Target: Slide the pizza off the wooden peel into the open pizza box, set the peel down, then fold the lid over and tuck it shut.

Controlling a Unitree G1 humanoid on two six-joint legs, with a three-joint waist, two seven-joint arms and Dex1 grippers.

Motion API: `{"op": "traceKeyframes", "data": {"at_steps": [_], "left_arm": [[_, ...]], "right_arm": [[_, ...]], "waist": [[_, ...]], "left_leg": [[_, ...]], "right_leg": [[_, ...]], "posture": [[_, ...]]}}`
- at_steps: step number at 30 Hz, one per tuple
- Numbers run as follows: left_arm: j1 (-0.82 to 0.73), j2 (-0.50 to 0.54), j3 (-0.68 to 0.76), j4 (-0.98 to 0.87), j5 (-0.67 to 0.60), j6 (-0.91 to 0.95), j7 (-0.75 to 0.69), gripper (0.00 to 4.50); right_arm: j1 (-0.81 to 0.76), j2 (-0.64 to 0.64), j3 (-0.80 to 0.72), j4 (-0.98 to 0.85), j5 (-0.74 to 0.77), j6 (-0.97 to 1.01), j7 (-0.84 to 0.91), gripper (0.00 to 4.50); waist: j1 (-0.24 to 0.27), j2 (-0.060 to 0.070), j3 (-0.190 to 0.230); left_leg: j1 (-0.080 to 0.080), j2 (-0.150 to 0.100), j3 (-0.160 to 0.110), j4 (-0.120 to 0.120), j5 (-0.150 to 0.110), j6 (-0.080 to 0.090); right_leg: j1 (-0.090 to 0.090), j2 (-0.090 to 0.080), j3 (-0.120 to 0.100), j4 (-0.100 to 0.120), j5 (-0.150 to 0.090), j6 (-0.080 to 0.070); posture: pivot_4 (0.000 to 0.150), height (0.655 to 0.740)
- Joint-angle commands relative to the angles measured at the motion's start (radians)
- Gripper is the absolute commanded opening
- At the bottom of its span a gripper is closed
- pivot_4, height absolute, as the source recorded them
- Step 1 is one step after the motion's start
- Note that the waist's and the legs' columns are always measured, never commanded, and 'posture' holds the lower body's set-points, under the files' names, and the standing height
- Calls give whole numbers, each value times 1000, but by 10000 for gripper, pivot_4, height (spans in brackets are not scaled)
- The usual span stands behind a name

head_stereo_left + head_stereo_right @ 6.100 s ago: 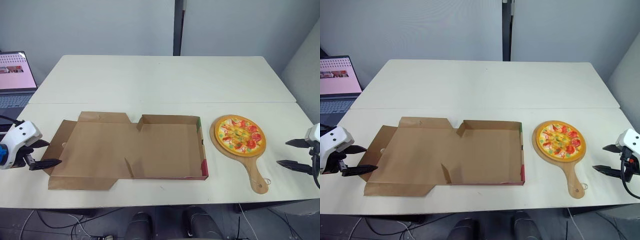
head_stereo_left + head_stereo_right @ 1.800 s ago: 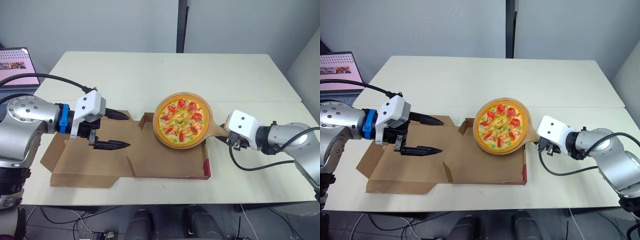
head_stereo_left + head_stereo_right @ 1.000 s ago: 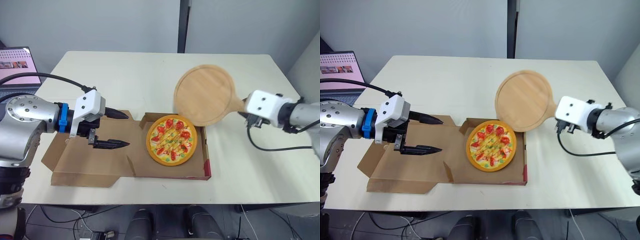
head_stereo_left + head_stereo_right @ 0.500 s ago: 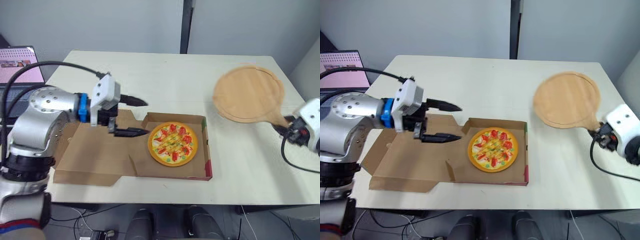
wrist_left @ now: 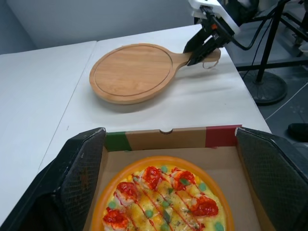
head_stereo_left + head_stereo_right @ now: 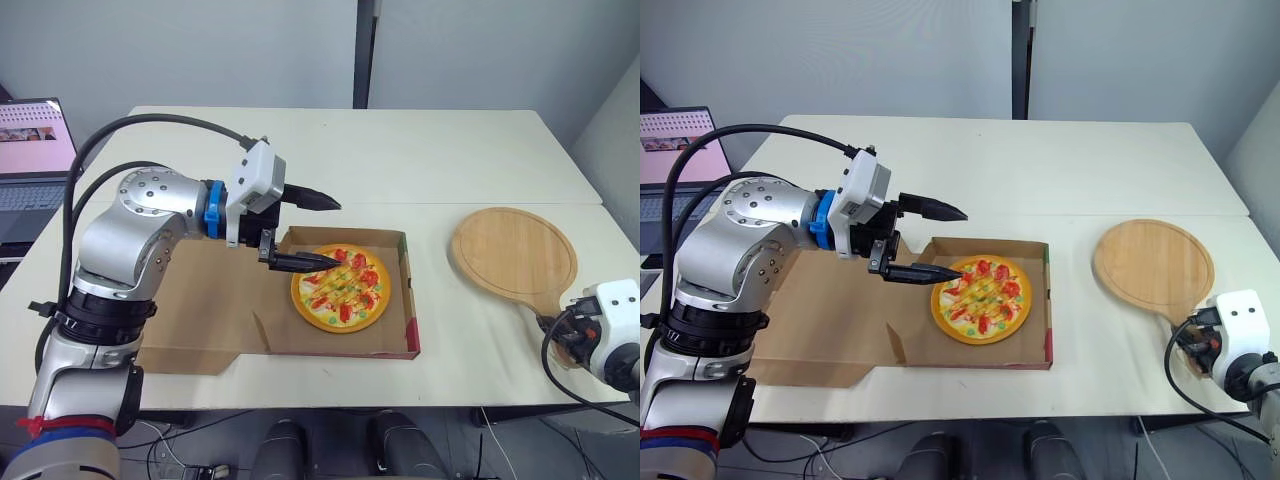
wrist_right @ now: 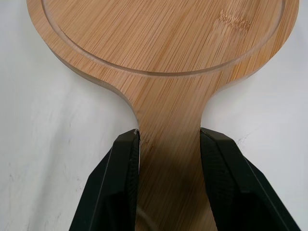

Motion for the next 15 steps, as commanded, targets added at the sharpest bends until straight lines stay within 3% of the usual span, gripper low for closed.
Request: {"op": "traceKeyframes", "data": {"at_steps": [1, 3, 4, 11, 15], "left_arm": [[-28, -5, 7, -2, -6, -3, -4, 45000], [-28, -4, 5, -5, -7, 1, -7, 45000], [-26, -4, 4, -8, -9, 4, -6, 45000], [-8, -2, 15, -41, -22, 25, 3, 45000], [2, 7, 23, -41, -21, 26, 4, 45000]], "right_arm": [[-6, 1, -19, 19, 11, -9, -29, 15543], [6, 2, -16, 30, 20, 2, -38, 15543], [22, -5, -16, 28, 26, 4, -33, 22661], [177, -53, -171, -48, 96, 12, 50, 44426], [219, -128, -231, -112, 157, -57, 148, 44426]], "waist": [[1, 0, 0], [1, 0, 0], [1, 0, 0], [6, 0, 0], [0, 0, 0]], "left_leg": [[0, 0, 0, 0, 0, 0], [0, 0, 0, 0, 0, 0], [0, 0, 0, 0, 0, 0], [1, 0, -1, 0, 0, 0], [4, 0, -1, 0, 0, 0]], "right_leg": [[0, 0, 0, 0, 0, 0], [0, 0, 0, 0, 0, 0], [0, 0, 0, 0, 0, 0], [2, 0, -1, -1, 0, 0], [5, 0, -1, -1, 0, 0]], "posture": [[1500, 7325], [1500, 7325], [1500, 7325], [1500, 7325], [1500, 7325]]}}
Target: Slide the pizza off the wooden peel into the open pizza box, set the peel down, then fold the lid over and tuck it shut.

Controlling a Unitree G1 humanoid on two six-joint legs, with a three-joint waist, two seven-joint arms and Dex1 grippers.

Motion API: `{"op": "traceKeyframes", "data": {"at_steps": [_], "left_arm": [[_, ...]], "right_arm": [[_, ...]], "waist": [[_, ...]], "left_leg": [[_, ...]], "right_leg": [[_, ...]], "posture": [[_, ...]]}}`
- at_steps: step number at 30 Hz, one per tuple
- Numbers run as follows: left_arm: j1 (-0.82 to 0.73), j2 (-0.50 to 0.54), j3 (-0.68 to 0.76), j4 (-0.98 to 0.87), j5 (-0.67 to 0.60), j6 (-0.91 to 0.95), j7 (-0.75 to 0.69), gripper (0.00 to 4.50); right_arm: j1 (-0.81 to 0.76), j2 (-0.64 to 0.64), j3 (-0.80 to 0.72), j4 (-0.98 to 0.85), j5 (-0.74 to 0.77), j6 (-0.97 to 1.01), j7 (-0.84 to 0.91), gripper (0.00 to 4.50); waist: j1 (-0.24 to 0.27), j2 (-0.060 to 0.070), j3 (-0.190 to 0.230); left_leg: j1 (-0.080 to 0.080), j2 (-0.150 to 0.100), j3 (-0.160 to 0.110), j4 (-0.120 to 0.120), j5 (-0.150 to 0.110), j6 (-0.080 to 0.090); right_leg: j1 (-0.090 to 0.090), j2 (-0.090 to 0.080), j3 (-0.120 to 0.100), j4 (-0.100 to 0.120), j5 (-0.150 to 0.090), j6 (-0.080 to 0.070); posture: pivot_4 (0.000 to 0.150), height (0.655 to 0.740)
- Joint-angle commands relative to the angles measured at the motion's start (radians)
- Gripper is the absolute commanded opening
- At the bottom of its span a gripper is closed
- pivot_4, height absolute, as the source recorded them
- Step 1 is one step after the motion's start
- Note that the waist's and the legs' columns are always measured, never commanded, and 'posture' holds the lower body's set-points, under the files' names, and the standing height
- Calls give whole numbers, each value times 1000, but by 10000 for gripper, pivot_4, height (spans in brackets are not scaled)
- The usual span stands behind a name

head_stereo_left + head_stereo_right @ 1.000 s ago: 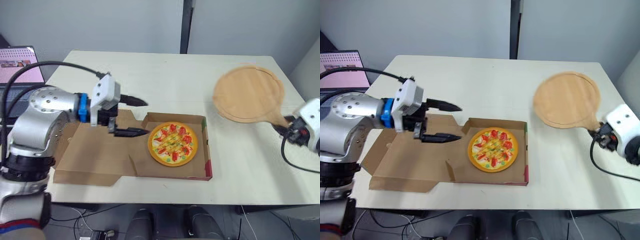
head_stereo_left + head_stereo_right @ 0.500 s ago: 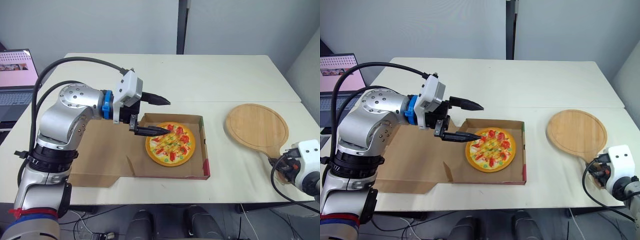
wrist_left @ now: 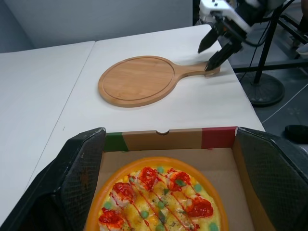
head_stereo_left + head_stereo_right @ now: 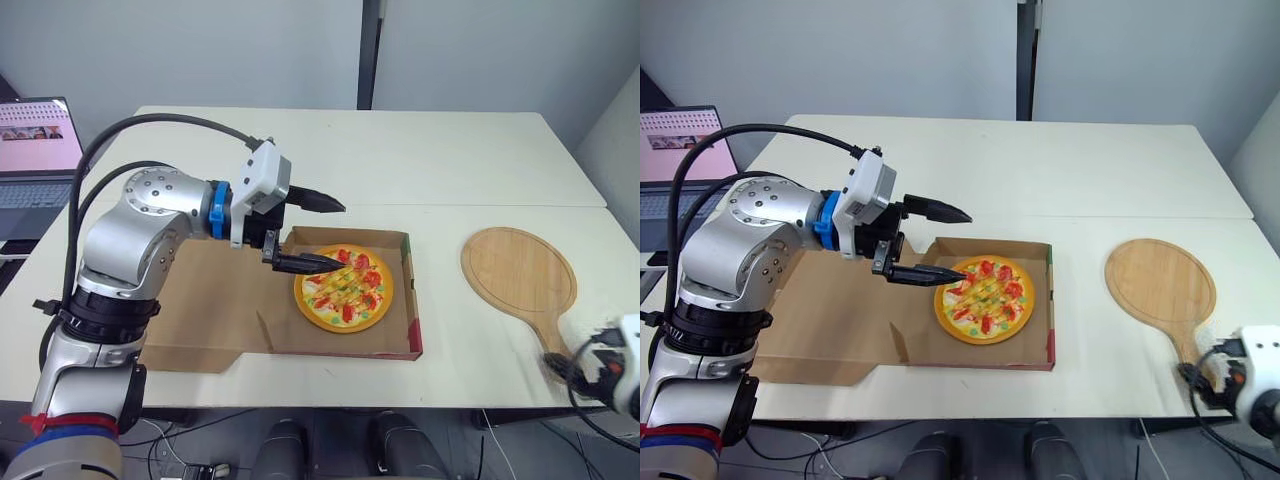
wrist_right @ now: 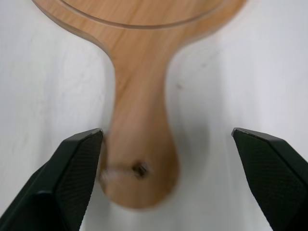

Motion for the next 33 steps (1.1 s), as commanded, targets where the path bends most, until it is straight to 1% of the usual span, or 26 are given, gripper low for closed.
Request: {"op": "traceKeyframes", "data": {"at_steps": [1, 3, 5, 9, 10, 12, 14, 15, 16, 18, 20, 22, 24, 25, 26, 27, 29, 33], "left_arm": [[7, 19, 33, -29, -17, 6, 6, 45000], [25, 29, 49, -32, -17, 10, 21, 45000], [60, 51, 69, -41, -5, 5, 38, 45000], [170, 106, 147, -82, -5, 43, 114, 45000], [222, 123, 188, -103, -14, 70, 143, 45000], [294, 141, 247, -132, -31, 104, 186, 45000], [378, 118, 364, -152, -75, 167, 275, 45000], [402, 106, 406, -160, -97, 196, 311, 45000], [430, 89, 458, -173, -132, 230, 350, 45000], [538, 50, 612, -216, -215, 333, 432, 45000], [622, 32, 712, -256, -279, 404, 485, 45000], [721, -15, 877, -276, -419, 541, 573, 45000], [841, -70, 1033, -280, -620, 666, 669, 45000], [885, -84, 1075, -279, -706, 696, 713, 45000], [962, -114, 1120, -276, -799, 713, 764, 45000], [1033, -154, 1157, -269, -882, 709, 832, 45000], [1156, -216, 1189, -273, -1012, 665, 954, 45000], [1311, -301, 1174, -281, -1197, 540, 1129, 45000]], "right_arm": [[2, -88, -39, -99, 69, -107, 116, 44426], [-17, -132, -1, -123, 89, -186, 163, 44426], [-75, -156, 52, -122, 98, -258, 167, 44426], [-301, -188, 209, -89, 162, -342, 181, 44426], [-389, -203, 283, -64, 165, -374, 203, 44426], [-505, -223, 385, -20, 167, -420, 234, 44426], [-670, -224, 522, 48, 172, -436, 280, 44426], [-723, -225, 566, 72, 171, -442, 296, 44426], [-778, -223, 606, 100, 177, -438, 317, 44426], [-900, -212, 687, 162, 202, -421, 375, 44426], [-968, -208, 736, 199, 217, -415, 410, 44426], [-1032, -187, 791, 232, 223, -426, 451, 44426], [-1082, -158, 836, 260, 224, -442, 481, 44426], [-1095, -149, 848, 269, 224, -446, 489, 44426], [-1107, -137, 864, 277, 220, -453, 498, 44426], [-1115, -127, 877, 283, 218, -458, 505, 44426], [-1122, -120, 896, 290, 209, -470, 519, 44426], [-1121, -126, 920, 305, 188, -500, 544, 44426]], "waist": [[-6, 0, 0], [-14, 0, 0], [-17, -2, 0], [-21, -3, 1], [-25, -3, 1], [-23, -4, 2], [-22, -4, 2], [-22, -4, 2], [-20, -5, 3], [-16, -5, 3], [-16, -5, 3], [-11, -6, 3], [-13, -6, 2], [-15, -6, 3], [-15, -7, 2], [-15, -7, 2], [-15, -7, 2], [5, -9, 1]], "left_leg": [[2, 0, 0, 0, 0, 0], [4, 0, 1, -1, 0, 0], [6, 1, 0, -1, 0, 0], [6, 1, -1, -2, 0, 0], [6, 1, 0, -1, 0, 0], [7, 1, 0, -2, 0, 0], [7, 2, -1, -2, 0, 0], [6, 2, -2, -2, 0, 0], [6, 2, -2, -1, 0, 0], [4, 1, -3, -1, 0, 0], [3, 5, -6, -1, 0, 0], [1, 4, -7, -1, 0, 0], [1, 4, -10, -1, 0, 0], [1, 3, -11, -1, 0, 0], [1, 3, -11, -1, 0, 0], [1, 3, -12, -1, 0, 0], [2, 2, -12, -1, 0, 0], [3, 2, -14, 0, 0, 0]], "right_leg": [[1, 0, 0, 0, 0, 0], [3, 0, 1, 0, 0, 0], [5, 1, 0, 0, 0, 0], [5, 1, 0, -1, 0, 0], [5, 1, 0, -1, 0, 0], [5, 1, 0, -1, 0, 0], [5, 1, -1, -1, 0, -1], [5, 0, -2, -1, -1, -1], [5, 0, -2, -1, -1, -1], [4, -1, -3, -1, -1, -1], [3, -4, -3, -1, -1, -1], [3, -5, -5, -2, -1, -1], [3, -7, -6, -2, 0, -1], [3, -10, -6, -2, 0, -1], [3, -14, -7, -2, 0, -2], [3, -15, -7, -1, 1, -3], [3, -17, -7, -1, 2, -5], [5, -18, -7, -2, -2, -7]], "posture": [[1500, 7325], [1500, 7325], [1500, 7325], [1500, 7325], [1500, 7325], [1500, 7325], [1500, 7325], [1500, 7325], [1500, 7325], [1500, 7325], [1500, 7325], [1500, 7325], [1500, 7325], [1500, 7325], [1500, 7325], [1500, 7325], [1500, 7325], [1500, 7325]]}}
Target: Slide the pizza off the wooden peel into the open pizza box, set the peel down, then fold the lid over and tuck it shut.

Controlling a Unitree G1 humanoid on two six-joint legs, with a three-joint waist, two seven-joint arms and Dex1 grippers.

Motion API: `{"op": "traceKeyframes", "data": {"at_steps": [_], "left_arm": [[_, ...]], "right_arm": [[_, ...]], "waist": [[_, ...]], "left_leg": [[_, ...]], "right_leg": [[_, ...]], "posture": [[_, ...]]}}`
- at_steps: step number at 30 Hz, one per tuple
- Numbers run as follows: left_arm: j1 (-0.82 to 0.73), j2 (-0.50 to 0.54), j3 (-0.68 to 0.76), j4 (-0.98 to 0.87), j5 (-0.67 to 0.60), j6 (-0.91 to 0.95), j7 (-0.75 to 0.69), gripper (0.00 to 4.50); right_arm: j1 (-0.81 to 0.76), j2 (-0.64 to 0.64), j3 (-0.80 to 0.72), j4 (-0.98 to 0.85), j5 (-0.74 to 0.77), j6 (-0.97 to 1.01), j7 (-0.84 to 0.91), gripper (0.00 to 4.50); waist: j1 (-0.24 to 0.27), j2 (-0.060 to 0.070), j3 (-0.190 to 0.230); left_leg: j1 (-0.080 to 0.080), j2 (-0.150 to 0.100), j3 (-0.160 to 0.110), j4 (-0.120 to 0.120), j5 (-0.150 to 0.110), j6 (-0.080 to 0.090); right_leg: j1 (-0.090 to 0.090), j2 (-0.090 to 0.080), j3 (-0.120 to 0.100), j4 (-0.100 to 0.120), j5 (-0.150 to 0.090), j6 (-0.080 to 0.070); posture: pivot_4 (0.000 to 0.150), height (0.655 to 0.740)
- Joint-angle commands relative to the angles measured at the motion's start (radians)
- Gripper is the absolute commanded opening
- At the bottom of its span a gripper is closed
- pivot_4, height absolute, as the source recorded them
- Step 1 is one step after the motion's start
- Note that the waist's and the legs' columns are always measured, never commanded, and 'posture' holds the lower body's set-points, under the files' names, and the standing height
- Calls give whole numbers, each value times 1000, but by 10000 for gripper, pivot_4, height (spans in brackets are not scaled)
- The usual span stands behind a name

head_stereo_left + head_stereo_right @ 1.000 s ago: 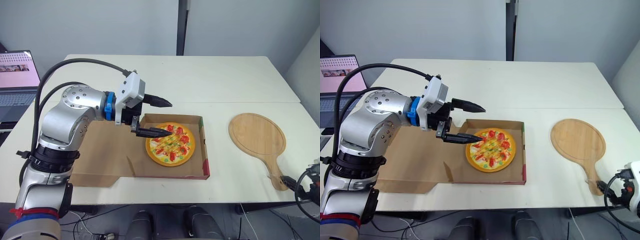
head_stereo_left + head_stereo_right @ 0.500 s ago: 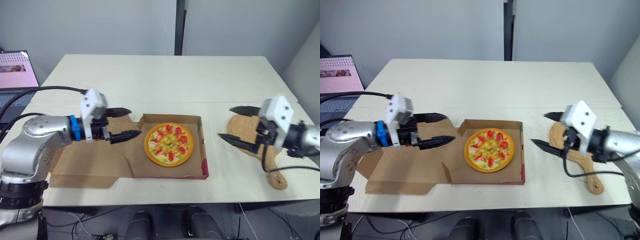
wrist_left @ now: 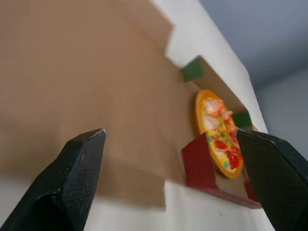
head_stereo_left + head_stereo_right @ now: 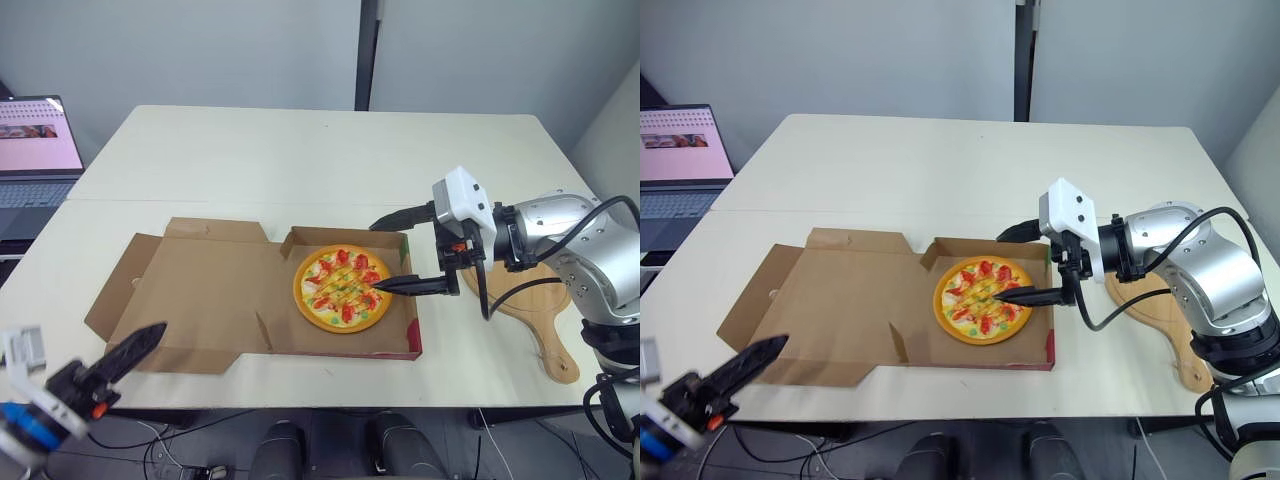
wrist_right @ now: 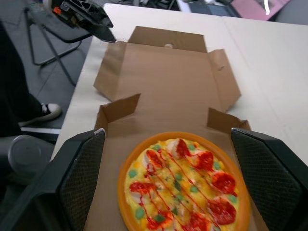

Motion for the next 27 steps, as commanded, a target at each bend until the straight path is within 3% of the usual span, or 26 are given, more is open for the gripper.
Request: {"op": "traceKeyframes", "data": {"at_steps": [1, 5, 14, 27], "left_arm": [[101, -62, 7, -31, -187, -132, 148, 45000], [191, -98, -69, -28, -251, -207, 221, 45000], [107, -84, -209, 43, -353, -407, 412, 45000], [51, -121, -312, 100, -329, -507, 431, 45000]], "right_arm": [[-11, -11, 5, 6, -25, -49, 30, 44426], [-8, -16, 16, 11, -42, -66, 44, 44426], [-13, -19, 12, -7, -36, -47, 47, 44426], [-31, -12, 11, -29, -3, -23, 45, 44426]], "waist": [[7, 0, 0], [7, -1, -1], [6, -1, -1], [6, -1, -1]], "left_leg": [[1, 0, 0, 0, 0, 0], [1, -1, 2, 0, 0, 0], [0, -1, 3, -1, 0, 0], [0, -2, 5, -1, 0, 0]], "right_leg": [[0, 0, 0, 0, -2, -1], [1, 0, 1, -1, -4, -4], [0, 3, 1, -1, -4, -5], [0, 3, 1, -2, -4, -5]], "posture": [[1500, 7325], [1500, 7325], [1500, 7325], [1500, 7325]]}}
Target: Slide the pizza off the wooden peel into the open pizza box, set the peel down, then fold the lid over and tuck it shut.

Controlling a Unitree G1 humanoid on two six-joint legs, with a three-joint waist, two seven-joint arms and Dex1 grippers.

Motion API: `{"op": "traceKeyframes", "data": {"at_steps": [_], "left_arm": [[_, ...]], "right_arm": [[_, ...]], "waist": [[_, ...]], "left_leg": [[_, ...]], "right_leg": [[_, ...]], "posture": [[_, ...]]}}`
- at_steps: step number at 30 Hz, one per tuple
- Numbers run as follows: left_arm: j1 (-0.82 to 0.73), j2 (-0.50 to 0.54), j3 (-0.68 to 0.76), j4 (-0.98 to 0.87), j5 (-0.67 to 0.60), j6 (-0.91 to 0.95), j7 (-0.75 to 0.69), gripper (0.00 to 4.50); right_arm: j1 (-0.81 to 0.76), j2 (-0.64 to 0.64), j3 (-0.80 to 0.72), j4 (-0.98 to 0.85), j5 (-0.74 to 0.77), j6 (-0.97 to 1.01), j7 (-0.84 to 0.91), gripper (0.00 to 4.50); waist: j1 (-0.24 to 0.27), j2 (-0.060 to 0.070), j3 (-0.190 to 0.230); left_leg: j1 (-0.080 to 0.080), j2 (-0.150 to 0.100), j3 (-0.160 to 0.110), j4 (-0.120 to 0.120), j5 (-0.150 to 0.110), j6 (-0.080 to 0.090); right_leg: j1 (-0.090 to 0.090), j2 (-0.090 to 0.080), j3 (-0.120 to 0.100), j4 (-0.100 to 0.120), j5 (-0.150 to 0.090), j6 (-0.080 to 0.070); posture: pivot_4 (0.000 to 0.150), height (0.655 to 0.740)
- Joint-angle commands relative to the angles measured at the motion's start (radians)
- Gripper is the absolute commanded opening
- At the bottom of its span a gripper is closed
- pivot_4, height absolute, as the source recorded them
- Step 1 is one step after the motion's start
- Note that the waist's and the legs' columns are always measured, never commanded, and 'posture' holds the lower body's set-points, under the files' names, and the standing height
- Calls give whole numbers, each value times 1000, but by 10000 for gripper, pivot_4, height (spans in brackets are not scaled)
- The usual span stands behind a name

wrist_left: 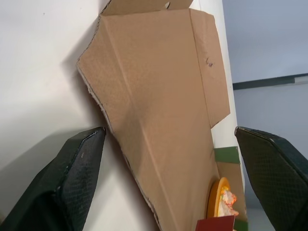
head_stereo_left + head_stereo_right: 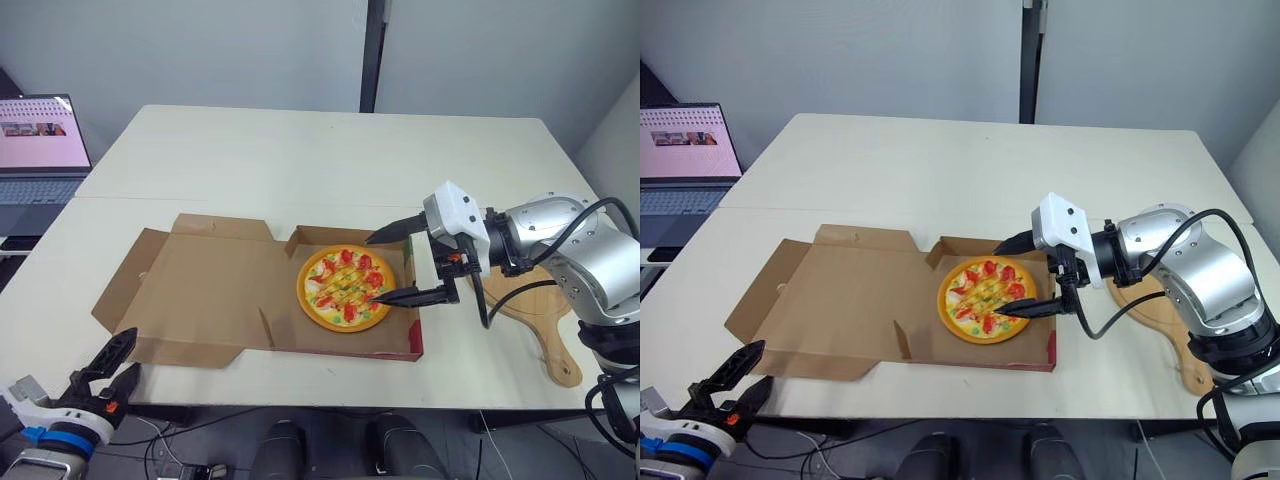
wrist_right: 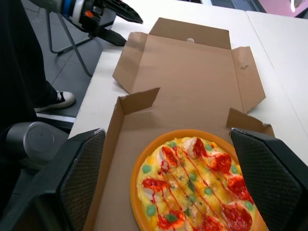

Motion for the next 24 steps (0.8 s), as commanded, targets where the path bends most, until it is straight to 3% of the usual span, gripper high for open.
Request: {"op": "traceKeyframes", "data": {"at_steps": [1, 3, 6, 18, 24], "left_arm": [[-2, -9, -30, 8, 8, -18, -4, 45000], [-16, -4, -34, 24, 12, -27, -6, 45000], [-31, 5, -59, 60, 48, -21, -22, 38757], [-79, 19, -46, 119, 119, -23, -80, 1341], [-56, 29, -26, 63, 144, -25, -103, 580]], "right_arm": [[-27, 1, -23, -27, 15, -2, 4, 44426], [-29, 3, -22, -26, 17, -3, 6, 44426], [-34, 8, -19, -25, 21, 0, 8, 45000], [-17, -8, -30, -35, 20, 5, 9, 45000], [28, -20, -50, -49, -4, -19, -25, 45000]], "waist": [[0, 0, 0], [2, 0, 0], [2, 1, 0], [1, 1, 0], [1, 1, 0]], "left_leg": [[0, 0, 0, 0, 0, 0], [0, 0, 0, 0, 0, 0], [0, 0, 1, 0, 0, 0], [-2, 0, 0, -1, 0, 0], [-3, 1, -1, -1, 0, 0]], "right_leg": [[0, 0, 0, 0, 0, 0], [0, 0, 0, 0, 0, 0], [0, 0, 0, -1, 0, 0], [0, 0, -1, -3, 0, 0], [-1, 0, -1, -4, 0, 0]], "posture": [[1500, 7325], [1500, 7325], [1500, 7325], [1500, 7325], [1500, 7325]]}}
